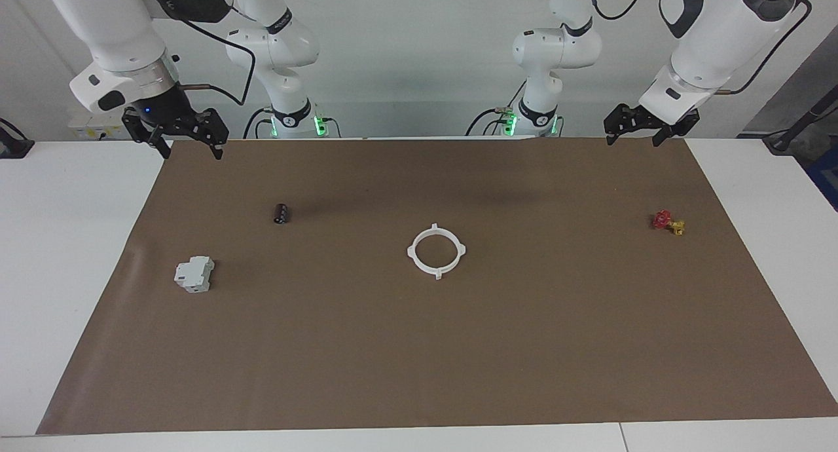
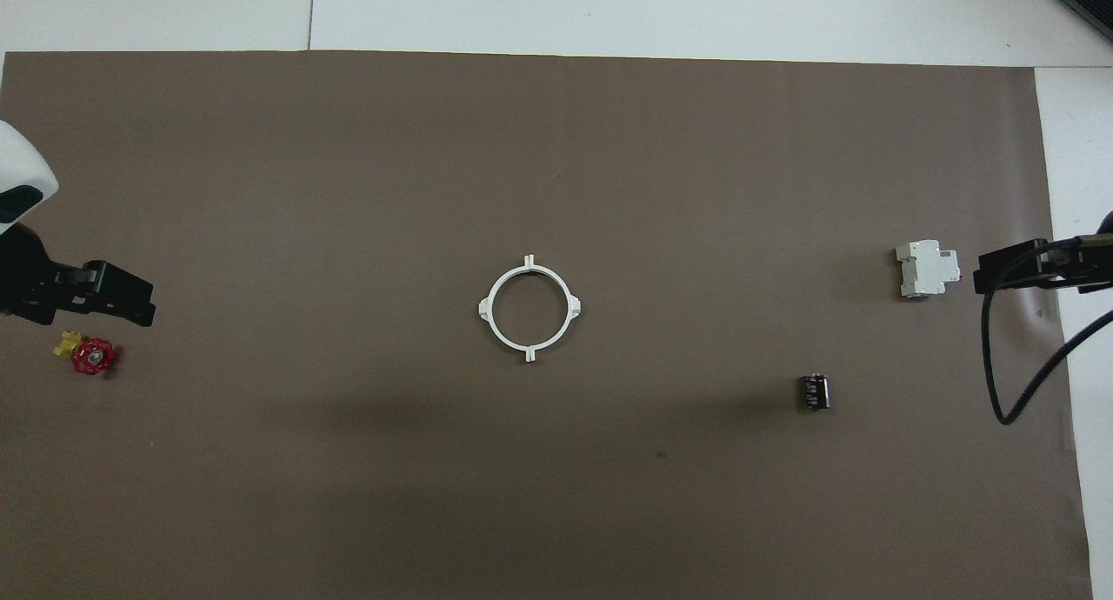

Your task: Assemble drain pipe with both arms

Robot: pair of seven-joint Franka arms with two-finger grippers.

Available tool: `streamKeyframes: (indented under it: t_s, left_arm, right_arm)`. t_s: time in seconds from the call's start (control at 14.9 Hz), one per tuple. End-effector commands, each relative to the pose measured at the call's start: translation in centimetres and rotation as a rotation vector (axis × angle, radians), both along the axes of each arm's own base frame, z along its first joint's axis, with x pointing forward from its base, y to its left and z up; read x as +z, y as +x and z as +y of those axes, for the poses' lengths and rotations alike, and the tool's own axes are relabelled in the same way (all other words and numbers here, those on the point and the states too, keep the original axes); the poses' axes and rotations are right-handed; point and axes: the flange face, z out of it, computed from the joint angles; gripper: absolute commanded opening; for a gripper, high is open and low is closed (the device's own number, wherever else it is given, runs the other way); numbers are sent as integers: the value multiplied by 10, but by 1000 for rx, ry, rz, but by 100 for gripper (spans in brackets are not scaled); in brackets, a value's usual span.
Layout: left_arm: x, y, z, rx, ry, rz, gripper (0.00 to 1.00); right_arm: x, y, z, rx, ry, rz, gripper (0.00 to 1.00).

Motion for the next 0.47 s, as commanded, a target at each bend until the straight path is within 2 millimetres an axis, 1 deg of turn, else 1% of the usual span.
streamKeyframes:
  t_s: [0.0, 0.2, 0.33, 0.4]
  left_arm:
    - [7, 11, -8, 77, -1, -55, 100]
    - [12, 11, -6, 80, -3, -65, 100]
    - [8, 13, -8, 65, -2, -64, 100]
    - [9, 15, -5, 63, -2, -76, 100]
  right_arm:
    - [2, -4, -3, 16, 15, 3, 100]
    - [2, -4, -3, 15, 15, 3, 100]
    - [2, -4, -4, 15, 15, 3, 100]
    - [2, -4, -3, 16, 15, 3, 100]
